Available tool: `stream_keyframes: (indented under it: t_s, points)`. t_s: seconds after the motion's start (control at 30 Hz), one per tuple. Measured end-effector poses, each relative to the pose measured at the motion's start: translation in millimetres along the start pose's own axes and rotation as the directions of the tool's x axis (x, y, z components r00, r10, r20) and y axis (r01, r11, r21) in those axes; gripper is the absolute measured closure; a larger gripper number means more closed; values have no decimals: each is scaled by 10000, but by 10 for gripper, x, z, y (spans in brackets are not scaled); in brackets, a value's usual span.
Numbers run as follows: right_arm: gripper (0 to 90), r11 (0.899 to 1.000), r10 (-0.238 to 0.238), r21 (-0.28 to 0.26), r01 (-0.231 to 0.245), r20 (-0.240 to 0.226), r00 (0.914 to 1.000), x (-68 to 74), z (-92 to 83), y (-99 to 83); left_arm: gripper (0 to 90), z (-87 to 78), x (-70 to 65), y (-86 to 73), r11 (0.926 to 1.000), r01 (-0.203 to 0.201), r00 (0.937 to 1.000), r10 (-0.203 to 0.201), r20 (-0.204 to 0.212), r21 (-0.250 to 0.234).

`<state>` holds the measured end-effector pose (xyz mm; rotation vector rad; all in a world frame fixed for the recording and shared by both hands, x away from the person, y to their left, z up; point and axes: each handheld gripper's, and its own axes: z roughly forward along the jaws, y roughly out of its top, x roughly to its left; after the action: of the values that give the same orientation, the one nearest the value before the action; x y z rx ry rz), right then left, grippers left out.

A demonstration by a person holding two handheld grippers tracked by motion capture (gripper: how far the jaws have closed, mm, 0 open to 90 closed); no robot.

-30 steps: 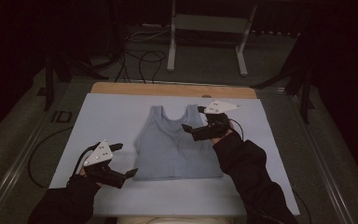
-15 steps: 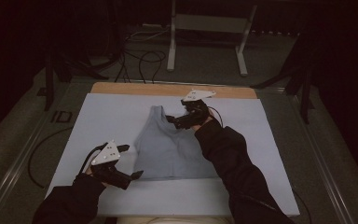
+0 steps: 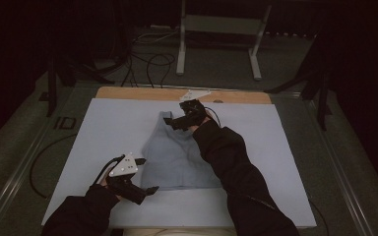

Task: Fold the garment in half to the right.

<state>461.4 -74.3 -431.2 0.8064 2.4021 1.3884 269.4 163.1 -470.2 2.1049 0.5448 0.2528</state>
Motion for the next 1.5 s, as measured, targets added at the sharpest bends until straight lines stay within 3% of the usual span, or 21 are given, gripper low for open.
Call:
stream_keyframes:
  t_s: [0.03, 0.07, 0.27, 0.37, 0.6, 0.63, 0.8, 0.97, 1.0, 1.03, 1.2, 1.33, 1.43, 1.5]
  points:
    - [88, 10000, 63, 2, -63, -32, 10000, -3, 27, 2, 1, 0, 0, 0, 10000, 0, 10000, 0, 0, 0]
    - [89, 9999, 118, 104, -117, -104, 9999, 1, 104, 11, 1, 38, -9, -36, 9998, -42, 9994, 35, 356, 211]
    - [90, 9989, 224, 410, -212, -299, 9993, 25, 313, 6, 1, 95, -2, -88, 9961, -177, 9985, 132, 525, 868]
    - [120, 9978, 270, 615, -250, -323, 9991, 39, 414, -10, 2, 145, 7, -138, 9886, -271, 9990, 215, 397, 1479]
    - [127, 9958, 236, 901, -181, -610, 9979, 72, 589, -20, 58, 187, 13, -218, 9744, -597, 9977, 512, 444, 2166]
    - [128, 9949, 328, 969, -268, -611, 9976, 69, 644, -19, 89, 191, 27, -239, 9702, -627, 9977, 552, 389, 2340]
    - [131, 9935, 396, 1091, -318, -706, 9967, 41, 743, -22, 206, 184, 61, -270, 9641, -667, 9977, 608, 307, 2569]
    - [154, 9861, 418, 1628, -344, -424, 9982, -5, 887, 7, 326, 198, 107, -330, 9541, -693, 9969, 557, 548, 2913]
    - [154, 9861, 418, 1628, -344, -424, 9982, -5, 887, 7, 349, 198, 107, -330, 9541, -693, 9969, 557, 548, 2913]
    - [174, 9818, 463, 1856, -401, -292, 9985, -20, 936, 22, 381, 227, 117, -355, 9491, -545, 9983, 454, 365, 3101]
    - [208, 9758, 574, 2125, -514, -220, 9981, -67, 1014, 32, 505, 217, 157, -357, 9522, -448, 9990, 404, 211, 3023]
    - [251, 9659, 710, 2493, -697, 37, 9975, -132, 1109, 11, 580, 229, 147, -334, 9483, -566, 9984, 567, 86, 3121]
    - [282, 9599, 754, 2689, -787, 228, 9969, -179, 1154, 4, 762, 273, 130, -287, 9484, -529, 9983, 574, -53, 3128]
    - [297, 9559, 788, 2809, -858, 359, 9962, -201, 1187, 11, 823, 296, 124, -255, 9464, -485, 9982, 569, -171, 3193]
